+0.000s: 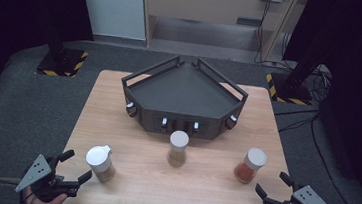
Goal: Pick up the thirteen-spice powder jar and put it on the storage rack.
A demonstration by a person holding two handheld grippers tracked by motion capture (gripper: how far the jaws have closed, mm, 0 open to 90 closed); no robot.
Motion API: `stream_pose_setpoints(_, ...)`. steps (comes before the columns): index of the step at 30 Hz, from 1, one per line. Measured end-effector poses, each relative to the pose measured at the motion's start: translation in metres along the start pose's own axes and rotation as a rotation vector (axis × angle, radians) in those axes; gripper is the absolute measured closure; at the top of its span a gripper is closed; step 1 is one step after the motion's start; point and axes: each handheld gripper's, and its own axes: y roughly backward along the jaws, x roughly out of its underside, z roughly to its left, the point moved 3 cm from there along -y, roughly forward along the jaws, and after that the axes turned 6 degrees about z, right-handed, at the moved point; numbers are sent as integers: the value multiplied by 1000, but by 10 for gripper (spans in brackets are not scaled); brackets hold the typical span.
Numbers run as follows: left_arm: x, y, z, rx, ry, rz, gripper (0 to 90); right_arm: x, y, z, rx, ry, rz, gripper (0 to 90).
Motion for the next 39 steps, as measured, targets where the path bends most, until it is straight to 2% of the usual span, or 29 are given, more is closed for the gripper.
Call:
stream_pose_setpoints(1,-6,-1,0,-4,-14,13,19,0,0,0,1,1,-1,44)
stream_pose_setpoints(4,-11,-3,1,4,-14,18,19,0,0,0,1,2,1,45)
stream_pose_setpoints(8,-21,-8,2,18,-40,46,20,0,0,0,3,-7,2,47)
stream_pose_setpoints(9,-23,-12,5,39,-26,54,21,0,0,-1,4,-9,2,47)
stream_pose_setpoints(10,-23,-15,7,52,-16,57,21,0,0,-1,5,-10,2,48)
stream_pose_setpoints(15,-26,-25,9,67,-24,71,26,0,0,0,4,-5,8,57)
stream_pose_setpoints(16,-25,-31,12,84,-24,74,26,0,0,0,4,-5,8,57)
stream_pose_setpoints(18,-25,-34,13,89,-10,85,30,0,0,0,5,-5,6,59)
stream_pose_setpoints(22,-21,-41,15,100,-11,93,48,0,1,0,4,-9,3,59)
stream_pose_setpoints(25,-19,-46,14,99,-24,107,76,0,0,-1,2,-8,5,59)
stream_pose_setpoints(30,-15,-53,16,104,-21,122,131,0,0,-1,3,-9,2,59)
stream_pose_setpoints(35,-11,-56,14,95,-39,107,282,0,0,-1,2,-12,2,59)
stream_pose_setpoints(39,-14,-56,12,86,-54,118,289,0,0,-1,3,-11,2,59)
